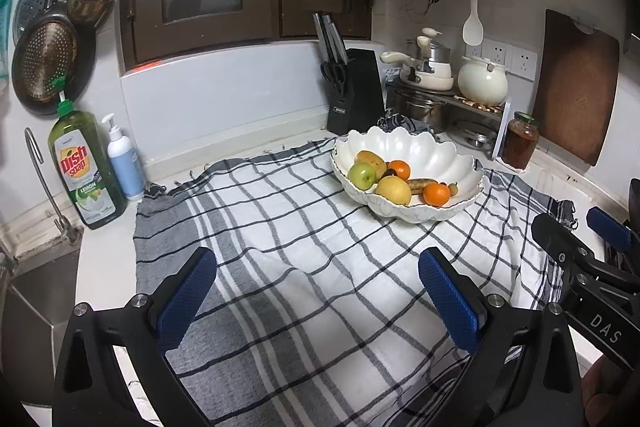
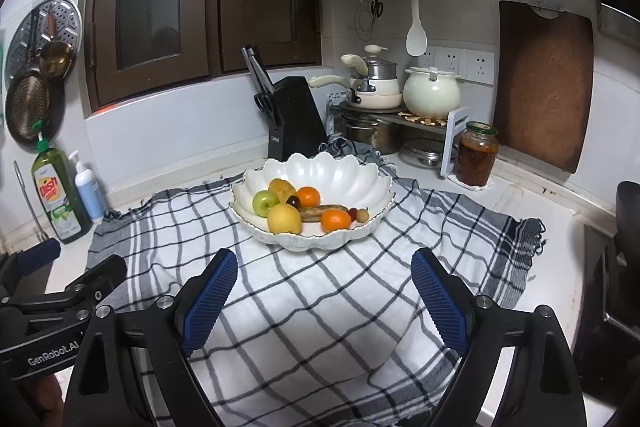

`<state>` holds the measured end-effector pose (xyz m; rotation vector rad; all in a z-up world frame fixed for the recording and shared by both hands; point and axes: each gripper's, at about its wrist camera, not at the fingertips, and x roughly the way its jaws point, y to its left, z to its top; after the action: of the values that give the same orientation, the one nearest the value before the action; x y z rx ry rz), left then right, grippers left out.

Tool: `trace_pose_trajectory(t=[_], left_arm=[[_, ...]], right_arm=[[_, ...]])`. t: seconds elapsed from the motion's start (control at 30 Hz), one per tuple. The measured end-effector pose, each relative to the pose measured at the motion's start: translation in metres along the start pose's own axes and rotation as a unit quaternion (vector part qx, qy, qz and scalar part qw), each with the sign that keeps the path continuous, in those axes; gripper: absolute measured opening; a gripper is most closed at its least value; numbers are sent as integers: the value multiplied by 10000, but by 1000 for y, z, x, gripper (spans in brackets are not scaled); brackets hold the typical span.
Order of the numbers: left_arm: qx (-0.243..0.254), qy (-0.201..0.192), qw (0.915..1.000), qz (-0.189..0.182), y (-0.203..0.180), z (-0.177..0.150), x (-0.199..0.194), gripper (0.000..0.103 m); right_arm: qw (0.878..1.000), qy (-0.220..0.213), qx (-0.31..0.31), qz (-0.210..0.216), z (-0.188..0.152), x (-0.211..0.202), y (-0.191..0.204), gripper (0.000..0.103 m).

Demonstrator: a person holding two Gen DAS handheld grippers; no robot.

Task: Organize fruits

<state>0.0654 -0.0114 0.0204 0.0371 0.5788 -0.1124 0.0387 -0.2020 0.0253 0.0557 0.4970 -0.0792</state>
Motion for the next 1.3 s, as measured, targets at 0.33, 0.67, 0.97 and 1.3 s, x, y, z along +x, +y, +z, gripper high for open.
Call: trace_pose_trajectory(t=[0.33, 0.67, 0.97, 1.3], left_arm=[[10, 18, 10000, 80, 3, -3, -6, 103], [25, 26, 9999, 97, 3, -4, -8, 103], [14, 94, 9999, 34, 1, -2, -8, 103], [-33, 129, 9999, 8, 1, -4, -6, 103]], right_arm=[[10000, 19, -27, 2, -5, -4, 3, 90], [10000, 20, -10, 42, -6, -5, 3, 90], [10000, 20, -5, 42, -7, -6, 3, 90], [10000, 35, 8, 44, -7, -5, 2, 90]])
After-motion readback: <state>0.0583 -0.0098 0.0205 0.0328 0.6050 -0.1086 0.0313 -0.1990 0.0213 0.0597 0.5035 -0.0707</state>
